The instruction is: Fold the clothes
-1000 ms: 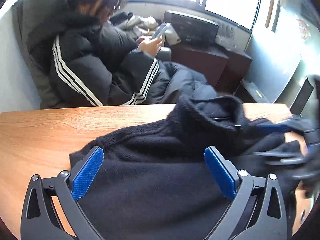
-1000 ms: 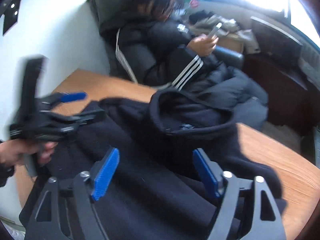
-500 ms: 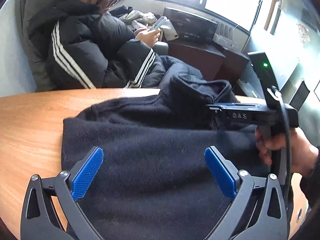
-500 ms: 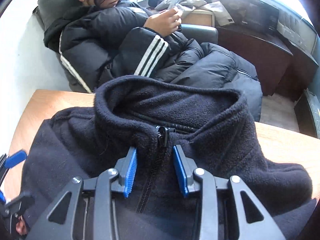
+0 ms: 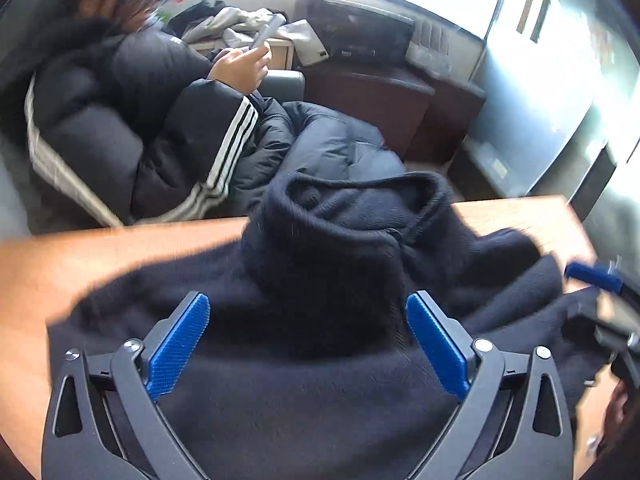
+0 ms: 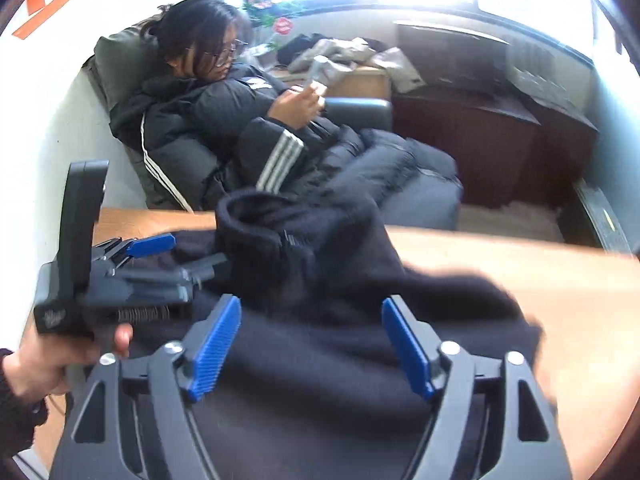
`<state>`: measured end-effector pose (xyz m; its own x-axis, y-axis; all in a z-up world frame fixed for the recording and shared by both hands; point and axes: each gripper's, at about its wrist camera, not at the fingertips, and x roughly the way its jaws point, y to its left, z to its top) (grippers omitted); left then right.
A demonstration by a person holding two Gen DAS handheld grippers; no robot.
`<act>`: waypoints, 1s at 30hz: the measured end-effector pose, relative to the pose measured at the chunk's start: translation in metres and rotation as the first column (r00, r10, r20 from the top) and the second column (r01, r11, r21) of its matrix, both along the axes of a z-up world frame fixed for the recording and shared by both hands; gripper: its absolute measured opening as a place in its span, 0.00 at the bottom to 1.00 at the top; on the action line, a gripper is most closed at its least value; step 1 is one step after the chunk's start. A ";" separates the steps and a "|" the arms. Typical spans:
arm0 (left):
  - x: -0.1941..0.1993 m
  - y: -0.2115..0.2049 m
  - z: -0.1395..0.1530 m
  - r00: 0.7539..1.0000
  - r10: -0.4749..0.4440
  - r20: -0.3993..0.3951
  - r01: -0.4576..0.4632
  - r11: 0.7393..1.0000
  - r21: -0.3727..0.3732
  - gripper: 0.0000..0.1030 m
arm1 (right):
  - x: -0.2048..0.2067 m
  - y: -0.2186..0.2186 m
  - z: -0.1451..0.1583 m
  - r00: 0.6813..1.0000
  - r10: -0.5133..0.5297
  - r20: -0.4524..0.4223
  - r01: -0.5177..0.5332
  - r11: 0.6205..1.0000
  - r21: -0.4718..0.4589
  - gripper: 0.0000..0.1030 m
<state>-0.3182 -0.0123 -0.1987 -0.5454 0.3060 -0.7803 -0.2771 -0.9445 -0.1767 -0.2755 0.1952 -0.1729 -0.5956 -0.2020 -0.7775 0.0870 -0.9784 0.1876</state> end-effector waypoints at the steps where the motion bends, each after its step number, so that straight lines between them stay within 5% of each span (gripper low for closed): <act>1: 0.015 -0.008 0.007 1.000 0.005 -0.025 -0.005 1.000 0.018 0.98 | 0.019 0.003 0.004 1.000 0.000 -0.005 0.000 1.000 0.006 0.77; 5: 0.090 -0.052 0.031 0.998 0.043 -0.051 -0.045 0.999 -0.028 1.00 | 0.091 0.021 0.010 0.999 -0.035 -0.019 0.036 0.999 0.041 0.81; 9: 0.179 -0.102 0.050 0.993 0.117 -0.017 -0.118 0.983 -0.144 1.00 | 0.158 0.049 0.003 0.992 -0.120 0.026 0.120 0.992 -0.024 0.84; 13: 0.270 -0.127 0.051 0.986 0.159 0.040 -0.152 0.977 -0.147 1.00 | 0.218 0.039 -0.025 0.996 -0.058 0.069 0.058 0.998 0.000 0.84; 19: 0.342 -0.104 0.003 0.993 0.112 0.028 -0.107 0.983 -0.146 1.00 | 0.273 -0.005 -0.054 0.995 0.031 0.099 -0.032 0.999 0.007 0.83; 21: 0.354 -0.098 -0.020 0.995 0.084 0.049 -0.075 0.985 -0.156 1.00 | 0.283 -0.015 -0.079 0.973 -0.013 0.231 -0.004 0.997 0.076 0.83; 23: 0.368 -0.096 -0.042 0.995 0.071 0.067 -0.056 0.978 -0.200 1.00 | 0.300 -0.022 -0.088 0.973 -0.051 0.225 0.017 0.988 0.151 0.82; 30: 0.417 -0.115 -0.058 0.998 0.067 0.007 -0.065 0.983 -0.170 1.00 | 0.333 -0.027 -0.090 0.952 -0.164 0.257 0.125 0.979 0.161 0.82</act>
